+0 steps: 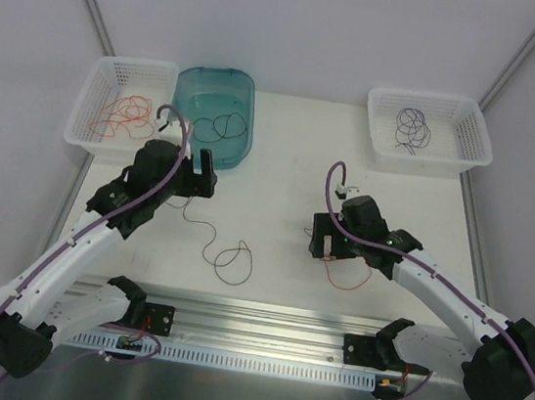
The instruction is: Untangle the cables
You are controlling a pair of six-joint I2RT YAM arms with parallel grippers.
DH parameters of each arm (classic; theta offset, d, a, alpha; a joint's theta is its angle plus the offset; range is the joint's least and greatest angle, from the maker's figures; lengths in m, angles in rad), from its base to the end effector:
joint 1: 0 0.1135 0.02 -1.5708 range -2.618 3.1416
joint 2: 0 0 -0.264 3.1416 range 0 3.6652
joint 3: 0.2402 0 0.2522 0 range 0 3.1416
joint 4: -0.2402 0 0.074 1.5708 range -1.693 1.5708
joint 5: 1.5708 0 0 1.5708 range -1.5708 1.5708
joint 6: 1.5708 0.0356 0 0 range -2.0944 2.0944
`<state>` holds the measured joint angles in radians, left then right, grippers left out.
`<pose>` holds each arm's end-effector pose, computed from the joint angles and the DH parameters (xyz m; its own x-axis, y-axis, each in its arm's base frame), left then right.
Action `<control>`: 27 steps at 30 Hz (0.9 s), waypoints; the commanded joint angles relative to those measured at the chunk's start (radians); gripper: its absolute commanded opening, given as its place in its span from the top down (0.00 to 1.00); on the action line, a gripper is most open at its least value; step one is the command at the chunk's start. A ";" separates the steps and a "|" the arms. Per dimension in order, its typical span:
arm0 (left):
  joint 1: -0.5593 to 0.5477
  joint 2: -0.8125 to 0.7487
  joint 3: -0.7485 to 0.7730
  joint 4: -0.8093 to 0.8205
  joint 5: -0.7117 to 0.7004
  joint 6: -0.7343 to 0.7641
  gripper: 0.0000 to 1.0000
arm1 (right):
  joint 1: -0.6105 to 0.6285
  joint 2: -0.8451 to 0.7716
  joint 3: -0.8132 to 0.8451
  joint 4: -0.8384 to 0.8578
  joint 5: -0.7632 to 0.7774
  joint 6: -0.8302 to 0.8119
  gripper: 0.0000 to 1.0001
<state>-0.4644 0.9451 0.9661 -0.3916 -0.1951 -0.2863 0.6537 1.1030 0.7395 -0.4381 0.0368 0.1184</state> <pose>0.1914 -0.0881 0.3532 -0.3891 -0.1149 -0.9140 0.1751 0.9649 -0.1959 0.1814 0.1373 0.2394 -0.6357 -0.3383 -0.6938 -0.5159 0.8548 0.0559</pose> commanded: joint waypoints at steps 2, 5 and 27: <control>-0.032 -0.049 -0.162 0.005 0.083 -0.267 0.08 | 0.009 0.015 -0.009 0.039 -0.020 -0.002 0.00; -0.117 -0.005 -0.234 0.005 0.076 -0.324 0.04 | 0.012 0.014 -0.018 0.044 -0.028 0.006 0.00; -0.298 0.397 -0.271 -0.043 0.052 -0.292 0.05 | 0.021 -0.038 -0.060 0.033 -0.029 0.015 0.00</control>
<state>-0.7483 1.3266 0.6834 -0.4099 -0.1551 -0.5854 0.6666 1.0870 0.6888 -0.4164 0.0174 0.1223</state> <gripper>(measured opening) 0.951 0.993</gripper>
